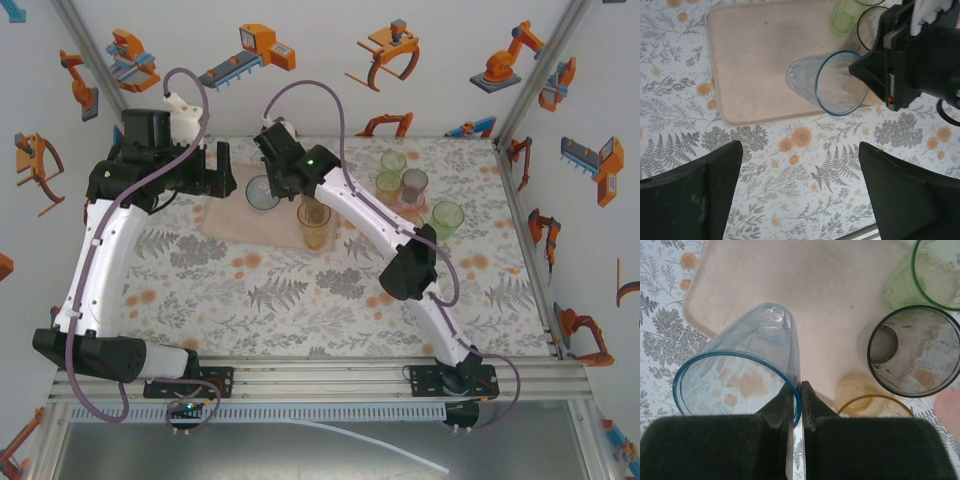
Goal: Place the glasses into the tray
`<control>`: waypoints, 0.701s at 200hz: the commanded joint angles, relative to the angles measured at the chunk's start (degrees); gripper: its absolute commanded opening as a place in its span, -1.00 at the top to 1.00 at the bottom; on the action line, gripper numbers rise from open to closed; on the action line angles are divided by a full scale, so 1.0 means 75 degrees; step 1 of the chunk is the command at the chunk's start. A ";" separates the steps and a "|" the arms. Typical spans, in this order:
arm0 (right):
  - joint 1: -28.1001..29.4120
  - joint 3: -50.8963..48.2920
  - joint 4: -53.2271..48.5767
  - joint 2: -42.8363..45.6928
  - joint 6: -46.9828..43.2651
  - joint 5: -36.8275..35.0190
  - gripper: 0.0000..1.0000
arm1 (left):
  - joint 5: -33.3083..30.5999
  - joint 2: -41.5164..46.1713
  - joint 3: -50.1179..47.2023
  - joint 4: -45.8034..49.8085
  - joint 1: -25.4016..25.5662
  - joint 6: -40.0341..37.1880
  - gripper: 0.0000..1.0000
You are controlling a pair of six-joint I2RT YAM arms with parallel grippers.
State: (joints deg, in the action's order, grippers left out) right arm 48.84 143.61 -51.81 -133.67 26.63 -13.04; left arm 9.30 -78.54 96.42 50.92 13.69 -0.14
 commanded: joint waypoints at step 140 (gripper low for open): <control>-0.0245 0.0376 -0.0160 -0.0819 0.0357 0.0602 0.89 | 0.0632 0.0179 -0.0440 -0.0039 -0.0267 0.0125 -0.96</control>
State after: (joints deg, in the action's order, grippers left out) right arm 47.20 143.46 -51.96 -139.06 28.10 -9.52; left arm 12.84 -78.35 93.93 50.98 12.12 -0.08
